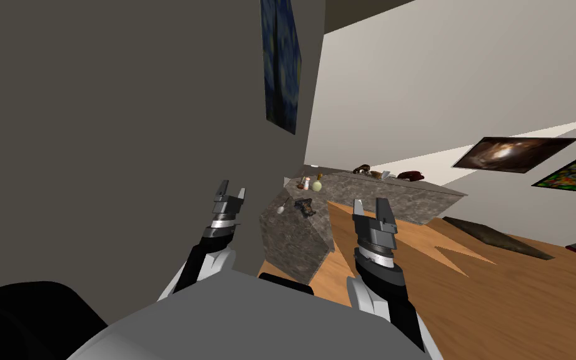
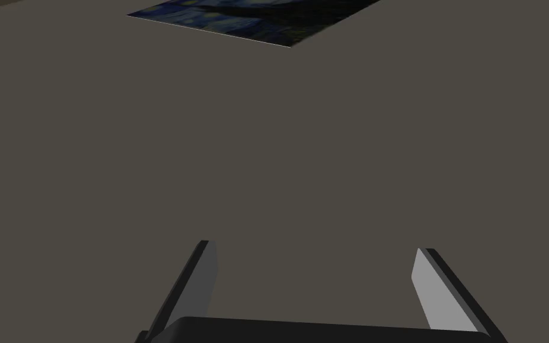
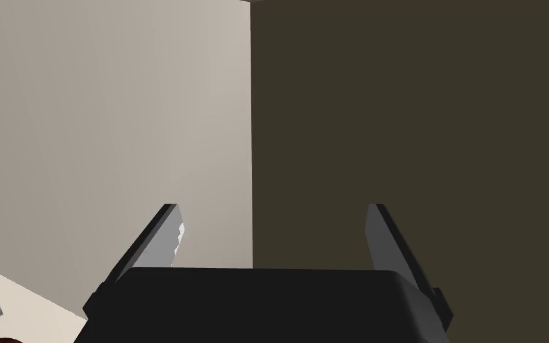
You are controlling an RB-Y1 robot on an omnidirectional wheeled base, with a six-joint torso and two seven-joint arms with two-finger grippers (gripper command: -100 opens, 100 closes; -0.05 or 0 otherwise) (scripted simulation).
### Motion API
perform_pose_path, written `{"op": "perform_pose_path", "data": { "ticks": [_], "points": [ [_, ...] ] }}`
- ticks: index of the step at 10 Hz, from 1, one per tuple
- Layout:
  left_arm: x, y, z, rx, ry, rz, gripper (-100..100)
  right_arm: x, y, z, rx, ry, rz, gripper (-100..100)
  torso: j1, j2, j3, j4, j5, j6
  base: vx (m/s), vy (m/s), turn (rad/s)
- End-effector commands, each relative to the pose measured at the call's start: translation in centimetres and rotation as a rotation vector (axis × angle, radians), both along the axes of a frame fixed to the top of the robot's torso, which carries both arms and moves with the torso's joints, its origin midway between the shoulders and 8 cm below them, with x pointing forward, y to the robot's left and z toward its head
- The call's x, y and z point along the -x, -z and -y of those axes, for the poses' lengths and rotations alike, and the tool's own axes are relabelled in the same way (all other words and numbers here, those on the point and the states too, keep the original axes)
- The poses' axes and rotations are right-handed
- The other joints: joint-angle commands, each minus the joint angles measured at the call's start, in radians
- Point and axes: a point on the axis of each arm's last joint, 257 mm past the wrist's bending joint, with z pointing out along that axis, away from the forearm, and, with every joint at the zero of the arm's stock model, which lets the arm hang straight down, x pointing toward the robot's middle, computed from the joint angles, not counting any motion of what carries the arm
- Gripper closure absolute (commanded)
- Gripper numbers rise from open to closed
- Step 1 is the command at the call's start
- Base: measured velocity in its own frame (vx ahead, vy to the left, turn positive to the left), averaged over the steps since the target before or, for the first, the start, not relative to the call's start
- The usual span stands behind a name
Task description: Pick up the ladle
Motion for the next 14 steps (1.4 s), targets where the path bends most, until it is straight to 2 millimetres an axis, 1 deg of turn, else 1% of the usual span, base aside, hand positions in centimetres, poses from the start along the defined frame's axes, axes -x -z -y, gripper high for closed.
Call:
{"op": "perform_pose_path", "data": {
  "ticks": [1,2,3,6,7,8,9,10,11,12,13,14],
  "points": [
    [-1.3,0.9,0.3,-0.019,0.036,-0.039,-100,0.0,0.0,0.0,0.0,0.0,0.0,0,0.0,0.0,0.0,0.0,0.0,0.0,-0.017,-0.024,-0.108],
    [-1.3,0.9,0.3,-0.019,0.036,-0.039,-100,0.0,0.0,0.0,0.0,0.0,0.0,0,-0.001,0.001,0.0,0.0,0.0,0.0,-0.022,-0.028,-0.046],
    [-2.2,1.5,0.4,-0.024,0.054,-0.063,-100,0.0,0.0,0.0,0.0,0.0,0.0,0,-0.002,0.001,0.001,0.0,0.0,0.0,-0.02,-0.029,-0.043],
    [-5.6,4.0,0.2,-0.026,0.109,-0.162,-100,0.0,0.0,0.0,0.0,0.0,0.0,0,-0.003,0.002,0.001,0.0,-0.001,0.0,-0.035,-0.051,-0.119],
    [-6.7,4.5,0.1,-0.024,0.127,-0.183,-100,0.0,0.0,0.0,0.0,0.0,0.0,0,-0.003,0.003,0.001,0.0,-0.001,0.0,-0.054,-0.063,-0.181],
    [-7.0,4.9,0.0,-0.022,0.126,-0.201,-100,0.0,0.0,0.0,0.0,0.0,0.0,0,-0.004,0.003,0.002,0.001,-0.001,0.0,-0.027,-0.054,-0.044],
    [-8.4,5.9,-0.3,-0.015,0.141,-0.241,-100,0.0,0.0,0.0,0.0,0.0,0.0,0,-0.003,0.002,0.001,0.0,-0.001,0.0,-0.015,-0.055,-0.1],
    [-9.5,6.3,-0.7,-0.01,0.154,-0.267,-100,0.0,0.0,0.0,0.0,0.0,0.0,0,-0.003,0.001,0.001,0.0,-0.001,0.0,-0.039,-0.087,-0.189],
    [-10.0,6.9,-0.8,-0.006,0.152,-0.287,-100,0.0,0.0,0.0,0.0,0.0,0.0,0,-0.005,0.002,0.001,0.0,-0.001,0.0,-0.036,-0.062,-0.052],
    [-11.4,7.5,-1.3,0.004,0.163,-0.317,-100,0.0,0.0,0.0,0.0,0.0,0.0,0,-0.004,0.002,0.001,0.0,-0.001,0.0,-0.032,-0.059,-0.148],
    [-11.5,7.8,-1.3,0.007,0.161,-0.332,-100,0.0,0.0,0.0,0.0,0.0,0.0,0,-0.004,0.002,0.001,0.0,-0.001,0.0,-0.024,-0.041,-0.054],
    [-12.9,8.3,-2.0,0.019,0.168,-0.36,-100,0.0,0.0,0.0,0.0,0.0,0.0,0,-0.003,0.002,0.001,0.0,-0.001,0.0,-0.025,-0.049,-0.096]
  ]
}}
